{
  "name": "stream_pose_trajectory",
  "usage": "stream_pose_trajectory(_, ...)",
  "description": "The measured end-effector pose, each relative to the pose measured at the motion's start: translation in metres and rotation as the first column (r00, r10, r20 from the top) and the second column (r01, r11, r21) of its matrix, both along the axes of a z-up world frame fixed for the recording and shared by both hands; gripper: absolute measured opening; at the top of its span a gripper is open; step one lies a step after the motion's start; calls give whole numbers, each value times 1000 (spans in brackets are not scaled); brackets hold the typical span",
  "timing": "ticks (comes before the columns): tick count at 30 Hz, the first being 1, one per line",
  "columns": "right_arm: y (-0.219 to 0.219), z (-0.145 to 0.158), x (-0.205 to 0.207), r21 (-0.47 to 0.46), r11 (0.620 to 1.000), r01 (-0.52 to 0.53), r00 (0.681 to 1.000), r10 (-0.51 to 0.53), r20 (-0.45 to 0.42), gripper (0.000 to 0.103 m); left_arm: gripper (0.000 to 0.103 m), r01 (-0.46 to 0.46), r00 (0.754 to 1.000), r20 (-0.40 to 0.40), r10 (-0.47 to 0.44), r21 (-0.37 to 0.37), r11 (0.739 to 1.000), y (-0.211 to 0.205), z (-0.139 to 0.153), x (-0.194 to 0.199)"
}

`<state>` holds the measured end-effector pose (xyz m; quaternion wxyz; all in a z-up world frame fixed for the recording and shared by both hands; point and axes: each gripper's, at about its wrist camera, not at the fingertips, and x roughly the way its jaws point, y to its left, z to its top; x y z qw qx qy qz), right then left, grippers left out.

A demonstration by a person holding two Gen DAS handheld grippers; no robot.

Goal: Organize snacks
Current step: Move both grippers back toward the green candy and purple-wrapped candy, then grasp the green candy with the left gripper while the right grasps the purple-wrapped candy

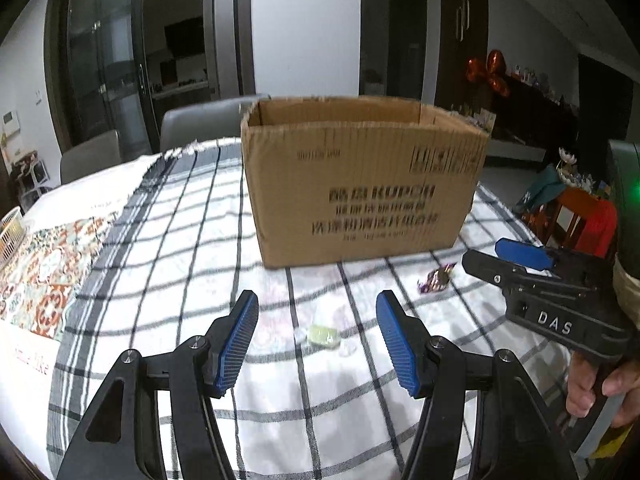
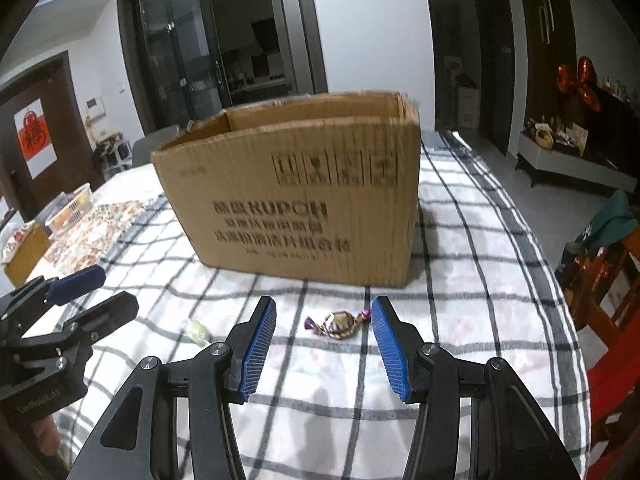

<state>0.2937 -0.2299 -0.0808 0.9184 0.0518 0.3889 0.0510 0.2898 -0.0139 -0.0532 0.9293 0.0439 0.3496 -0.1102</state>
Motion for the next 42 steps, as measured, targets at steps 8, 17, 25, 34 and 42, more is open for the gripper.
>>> stream_pose_trajectory(8, -1, -24, 9, -7, 1000, -6, 998, 5, -60, 51, 52, 18, 998, -66, -19, -12, 1000, 0, -26, 12)
stream_pose_trajectory(17, -2, -41, 22, 14, 1000, 0, 994, 2, -107, 51, 40, -14, 985, -170, -1, -85, 996, 1, -50, 29)
stream_pose_trajectory(25, -6, -48, 30, 37, 999, 4, 993, 1, -121, 51, 36, -65, 971, -237, 39, -102, 993, -5, -65, 39)
stream_pose_trajectory(34, -4, -54, 38, 43, 999, -6, 991, 12, -133, 51, 33, -90, 968, -244, 68, -80, 993, -11, -71, 48)
stream_pose_trajectory(42, -1, -57, 40, 44, 999, -18, 990, 24, -136, 43, 27, -81, 970, -234, 63, -68, 994, -14, -70, 49)
